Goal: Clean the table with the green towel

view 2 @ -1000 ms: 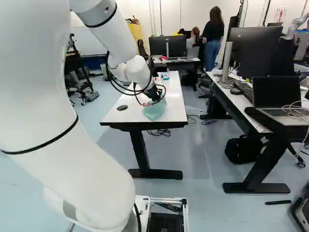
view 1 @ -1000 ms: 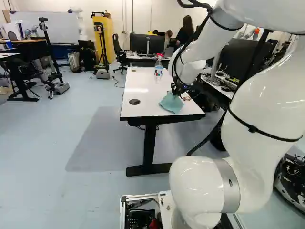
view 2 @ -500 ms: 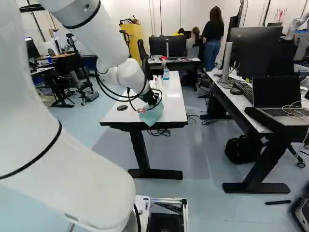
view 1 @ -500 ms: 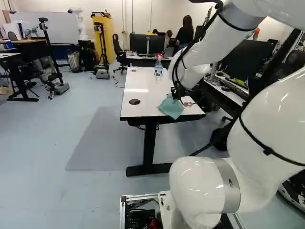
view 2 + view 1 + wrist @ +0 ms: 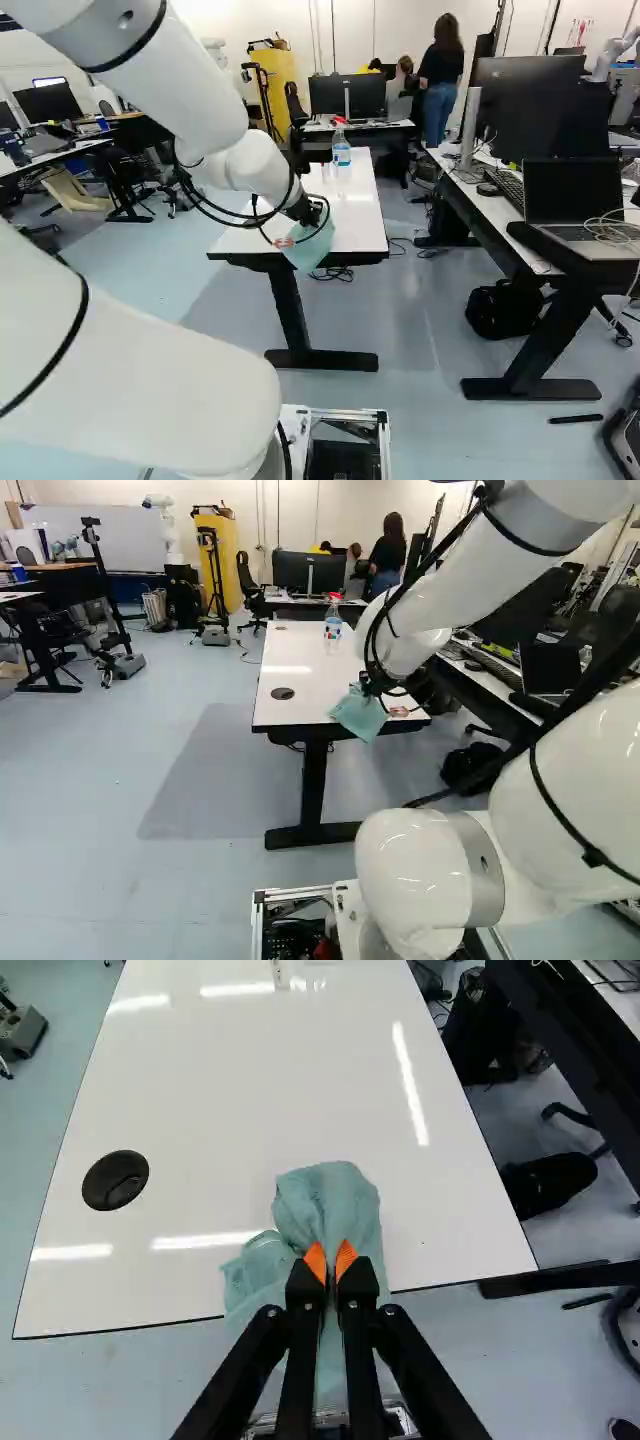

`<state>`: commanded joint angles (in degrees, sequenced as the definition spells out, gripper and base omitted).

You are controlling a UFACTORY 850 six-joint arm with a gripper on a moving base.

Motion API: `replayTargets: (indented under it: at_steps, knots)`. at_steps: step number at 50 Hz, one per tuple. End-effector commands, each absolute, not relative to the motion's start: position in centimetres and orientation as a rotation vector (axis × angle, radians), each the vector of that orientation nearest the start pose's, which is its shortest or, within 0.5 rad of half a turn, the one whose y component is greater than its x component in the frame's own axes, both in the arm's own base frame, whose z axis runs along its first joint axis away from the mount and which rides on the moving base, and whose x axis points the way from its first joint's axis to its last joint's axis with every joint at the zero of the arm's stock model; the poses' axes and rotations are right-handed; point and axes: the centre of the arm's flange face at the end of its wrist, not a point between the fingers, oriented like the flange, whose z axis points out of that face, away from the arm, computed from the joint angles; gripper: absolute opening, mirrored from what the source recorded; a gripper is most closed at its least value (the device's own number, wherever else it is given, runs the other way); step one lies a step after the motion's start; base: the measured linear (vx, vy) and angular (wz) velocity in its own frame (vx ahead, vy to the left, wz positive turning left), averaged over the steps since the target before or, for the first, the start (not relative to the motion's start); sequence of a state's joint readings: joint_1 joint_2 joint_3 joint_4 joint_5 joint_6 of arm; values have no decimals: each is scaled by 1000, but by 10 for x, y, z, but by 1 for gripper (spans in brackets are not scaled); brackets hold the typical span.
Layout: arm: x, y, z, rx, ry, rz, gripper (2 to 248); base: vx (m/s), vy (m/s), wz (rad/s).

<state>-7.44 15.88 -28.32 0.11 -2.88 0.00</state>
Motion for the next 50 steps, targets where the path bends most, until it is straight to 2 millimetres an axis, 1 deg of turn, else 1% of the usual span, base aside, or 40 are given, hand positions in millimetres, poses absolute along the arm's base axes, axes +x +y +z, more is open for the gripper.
replayTargets:
  at_steps: [18,28,44,50]
  knots:
    - [354,-46,471,-2976,196,-1122,32,0,0,0]
    - [354,-45,478,-2965,190,-1151,32,0,0,0]
    - [371,-31,497,-2933,124,-1200,32,0,0,0]
    - [380,-23,498,-2929,92,-1193,32,0,0,0]
